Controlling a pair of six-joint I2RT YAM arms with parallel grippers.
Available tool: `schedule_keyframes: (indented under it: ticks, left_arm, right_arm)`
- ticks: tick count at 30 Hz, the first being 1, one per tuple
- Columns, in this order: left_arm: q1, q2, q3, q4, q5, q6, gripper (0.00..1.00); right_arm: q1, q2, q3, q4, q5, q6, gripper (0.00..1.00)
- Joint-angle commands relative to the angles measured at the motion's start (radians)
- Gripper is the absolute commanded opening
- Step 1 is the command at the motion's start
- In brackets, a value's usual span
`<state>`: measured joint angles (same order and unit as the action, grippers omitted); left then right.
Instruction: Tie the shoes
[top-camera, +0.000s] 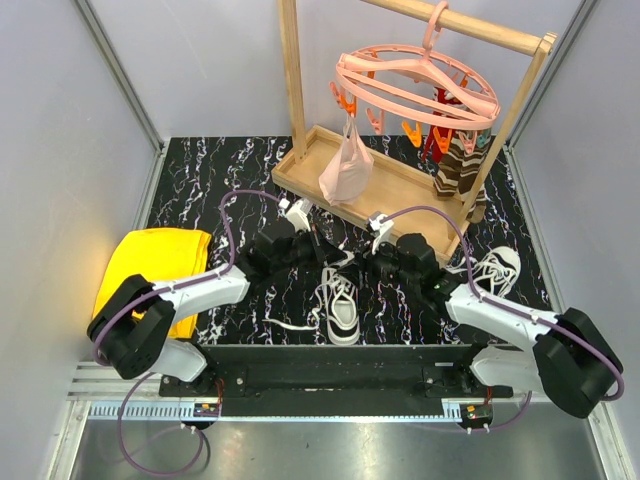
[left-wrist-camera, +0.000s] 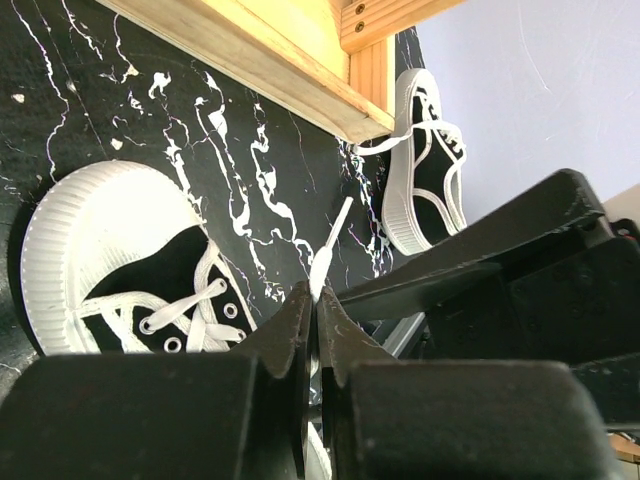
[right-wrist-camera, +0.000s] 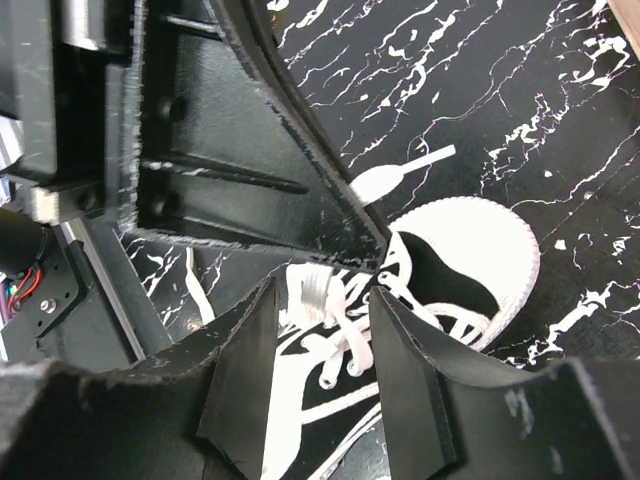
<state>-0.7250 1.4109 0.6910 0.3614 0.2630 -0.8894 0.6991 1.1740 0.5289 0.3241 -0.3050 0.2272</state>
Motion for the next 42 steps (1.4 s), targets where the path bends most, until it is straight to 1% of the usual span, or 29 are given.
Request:
schedule_keyframes:
  ticks: [1, 4, 5, 7, 8, 10, 11, 12, 13, 15, 17, 19, 22, 25, 28, 32, 33, 34, 36, 37, 39, 40, 41, 42]
  left_arm:
    - [0.004, 0.003, 0.022, 0.068, 0.021, -0.020, 0.06]
    - [0.006, 0.005, 0.022, 0.067, 0.022, -0.022, 0.06]
    - [0.004, 0.006, 0.022, 0.065, 0.021, -0.023, 0.06]
    - [0.004, 0.010, 0.021, 0.063, 0.019, -0.029, 0.06]
    - [0.004, 0.010, 0.021, 0.063, 0.019, -0.029, 0.06]
    - [0.006, 0.007, 0.021, 0.059, 0.018, -0.028, 0.08]
    - [0.009, 0.007, 0.021, 0.056, 0.016, -0.028, 0.11]
    - [0.009, 0.005, 0.019, 0.054, 0.015, -0.028, 0.16]
    - [0.018, 0.000, 0.013, 0.054, 0.013, -0.026, 0.25]
    - [0.030, -0.016, 0.010, 0.042, 0.010, -0.010, 0.32]
    - [0.051, -0.036, 0.012, 0.028, 0.030, 0.033, 0.32]
    - [0.068, -0.043, 0.012, 0.024, 0.057, 0.053, 0.27]
    - [0.075, -0.050, 0.005, 0.014, 0.065, 0.064, 0.28]
    - [0.076, -0.046, 0.004, 0.024, 0.068, 0.081, 0.37]
    - [0.076, -0.027, 0.013, 0.039, 0.113, 0.063, 0.42]
    - [0.076, -0.020, 0.022, 0.056, 0.174, 0.035, 0.50]
    - [0.078, -0.020, 0.019, 0.056, 0.182, 0.035, 0.57]
    - [0.081, -0.027, 0.015, 0.059, 0.188, 0.033, 0.62]
    - [0.085, -0.033, 0.005, 0.071, 0.217, 0.024, 0.67]
    - [0.087, -0.035, 0.007, 0.068, 0.234, 0.032, 0.67]
    - [0.099, -0.046, 0.007, 0.068, 0.304, 0.101, 0.66]
    - [0.107, -0.052, 0.007, 0.065, 0.332, 0.181, 0.62]
    - [0.120, -0.067, 0.007, 0.048, 0.375, 0.225, 0.59]
    - [0.160, -0.073, 0.007, 0.042, 0.401, 0.269, 0.56]
  right_arm:
    - [-0.004, 0.035, 0.036, 0.092, 0.018, 0.003, 0.48]
    - [-0.004, 0.053, 0.042, 0.105, 0.049, 0.004, 0.42]
    - [-0.004, 0.056, 0.045, 0.110, 0.043, 0.011, 0.38]
    - [-0.004, 0.067, 0.054, 0.116, 0.034, 0.020, 0.35]
    - [-0.003, 0.069, 0.057, 0.121, 0.029, 0.029, 0.26]
    - [-0.004, 0.064, 0.059, 0.124, 0.009, 0.032, 0.12]
    - [-0.004, 0.061, 0.056, 0.122, 0.001, 0.029, 0.00]
    - [-0.004, 0.056, 0.054, 0.118, -0.005, 0.024, 0.00]
    - [-0.004, 0.046, 0.051, 0.099, -0.016, 0.015, 0.00]
    - [-0.004, 0.029, 0.043, 0.073, -0.025, -0.009, 0.00]
    - [-0.006, -0.008, 0.027, 0.030, -0.036, -0.032, 0.00]
    - [-0.004, -0.051, 0.011, 0.001, -0.042, -0.043, 0.00]
    - [-0.004, -0.109, -0.021, -0.031, -0.080, -0.069, 0.00]
    - [-0.004, -0.152, -0.052, -0.052, -0.111, -0.094, 0.00]
    - [-0.004, -0.158, -0.061, -0.071, -0.118, -0.109, 0.00]
    - [-0.004, -0.129, -0.058, -0.056, -0.109, -0.115, 0.00]
    - [-0.004, -0.126, -0.055, -0.048, -0.108, -0.117, 0.00]
    - [-0.004, -0.120, -0.055, -0.045, -0.106, -0.118, 0.00]
    - [-0.004, -0.114, -0.052, -0.037, -0.099, -0.118, 0.00]
    - [-0.004, -0.111, -0.050, -0.034, -0.097, -0.118, 0.00]
    - [-0.004, -0.117, -0.049, -0.036, -0.098, -0.118, 0.00]
    - [-0.004, -0.120, -0.047, -0.040, -0.097, -0.123, 0.00]
    - [-0.004, -0.125, -0.046, -0.045, -0.098, -0.124, 0.00]
    - [-0.004, -0.137, -0.049, -0.054, -0.095, -0.127, 0.00]
